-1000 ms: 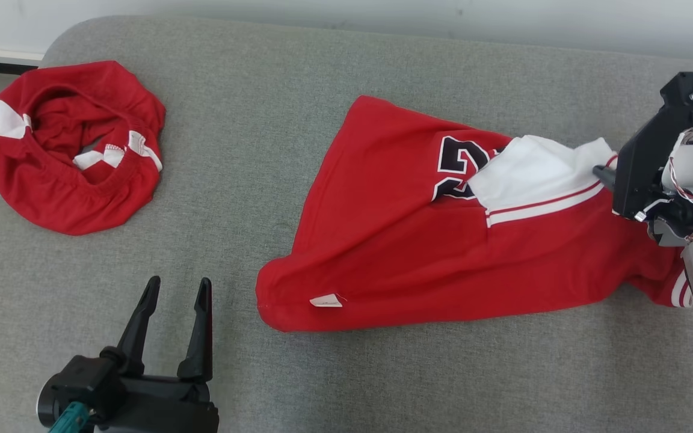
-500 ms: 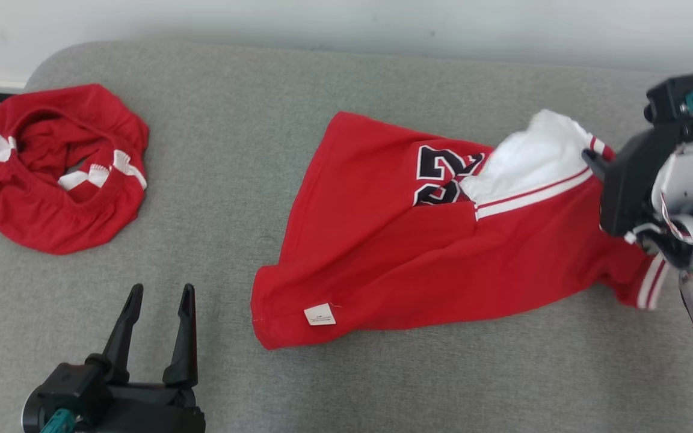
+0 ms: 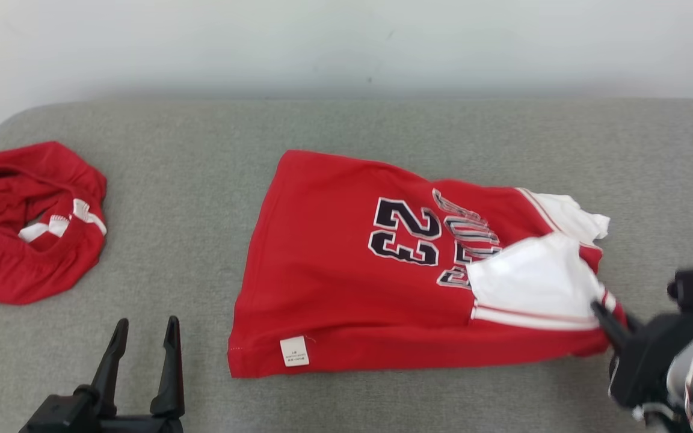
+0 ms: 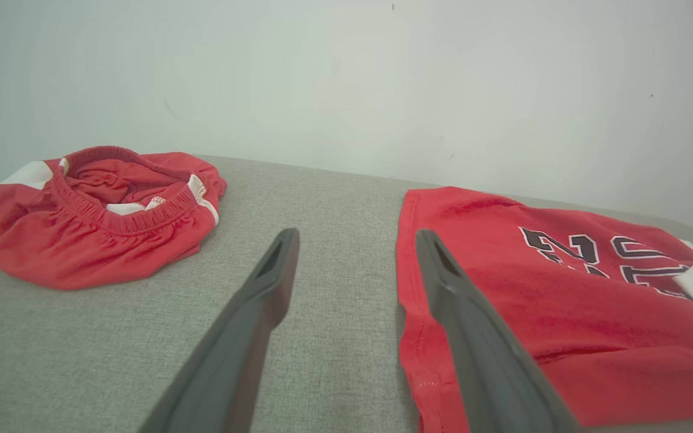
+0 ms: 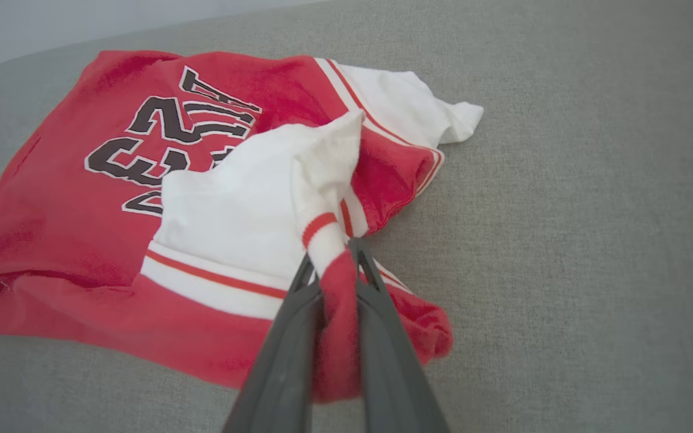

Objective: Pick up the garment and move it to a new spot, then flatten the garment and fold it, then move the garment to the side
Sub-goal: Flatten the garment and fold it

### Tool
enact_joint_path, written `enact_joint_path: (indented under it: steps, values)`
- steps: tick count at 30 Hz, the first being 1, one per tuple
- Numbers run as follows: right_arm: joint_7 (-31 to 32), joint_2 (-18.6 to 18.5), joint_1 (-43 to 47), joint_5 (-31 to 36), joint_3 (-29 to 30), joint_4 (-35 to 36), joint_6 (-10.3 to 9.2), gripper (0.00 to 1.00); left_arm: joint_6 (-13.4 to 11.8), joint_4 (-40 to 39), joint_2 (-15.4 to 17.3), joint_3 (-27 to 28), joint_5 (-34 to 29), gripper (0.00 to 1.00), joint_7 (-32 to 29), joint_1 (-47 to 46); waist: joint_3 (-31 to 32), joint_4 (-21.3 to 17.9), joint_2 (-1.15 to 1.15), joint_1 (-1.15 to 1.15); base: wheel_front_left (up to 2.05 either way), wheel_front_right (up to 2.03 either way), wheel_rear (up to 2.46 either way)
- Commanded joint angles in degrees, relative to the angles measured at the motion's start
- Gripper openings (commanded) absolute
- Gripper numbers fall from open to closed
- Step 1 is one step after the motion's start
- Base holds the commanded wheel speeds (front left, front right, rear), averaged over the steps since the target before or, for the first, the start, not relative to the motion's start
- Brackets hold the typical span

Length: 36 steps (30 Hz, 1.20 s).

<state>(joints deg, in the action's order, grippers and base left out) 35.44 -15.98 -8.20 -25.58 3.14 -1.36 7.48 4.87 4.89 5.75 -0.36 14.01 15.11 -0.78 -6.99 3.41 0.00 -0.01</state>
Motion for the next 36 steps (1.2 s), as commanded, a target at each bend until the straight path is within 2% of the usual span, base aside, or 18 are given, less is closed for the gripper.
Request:
enact_joint_path:
  steps: [1,6,7,8,9,16,23,30,36]
  values:
    - [0.34,0.61,1.21,0.88,0.75,0.69,0.03,0.0,-0.22,-0.1,0.2,0.31,-0.13,1.0,0.06,0.89,1.61,-1.67,0.0,0.01,0.0,0.0,0.0]
    - [-0.09,6.43,8.43,3.85,4.27,0.4,0.03,0.0,-0.6,-0.19,0.45,0.97,0.22,1.0,0.06,2.6,2.87,-2.98,0.0,0.01,0.0,0.0,0.0]
    - [-0.52,7.21,9.08,4.35,4.58,-0.27,0.03,0.16,-0.67,-0.1,0.49,1.07,0.32,1.0,0.06,2.8,3.17,-3.15,0.0,0.01,0.0,0.0,0.0]
    - [-0.95,7.8,9.57,4.94,4.87,-1.01,0.03,0.83,-0.74,-0.07,0.53,1.11,0.39,1.0,0.06,2.94,3.42,-3.25,0.0,0.01,0.0,0.0,0.0]
    - [-1.15,8.12,10.16,5.71,4.99,-1.93,0.03,1.0,-0.74,0.0,0.6,1.18,0.43,1.0,0.05,3.15,3.79,-3.32,0.0,0.01,0.0,0.0,0.0]
    - [-2.27,9.58,8.45,7.33,7.52,-2.83,0.03,1.0,-1.22,-0.26,0.96,1.16,0.77,1.0,-0.22,4.65,5.67,-3.19,0.0,0.01,0.0,0.0,0.0]
    - [2.31,10.16,-1.79,8.02,11.79,-3.94,0.03,1.0,-1.31,-0.93,1.21,0.9,1.06,1.0,-0.43,4.98,5.29,-2.98,0.0,0.01,0.0,0.0,0.0]
    - [7.35,11.03,-15.02,10.27,17.47,-16.71,0.03,1.0,-0.98,-1.13,1.41,-0.18,1.17,1.0,-0.74,3.28,2.74,-1.54,0.0,0.01,0.0,0.0,0.0]
    - [8.29,11.49,-21.6,13.57,21.78,-25.96,0.03,1.0,-0.78,-1.08,1.77,-0.95,1.05,1.0,-0.99,1.84,0.31,0.24,0.0,0.01,0.0,0.0,0.0]
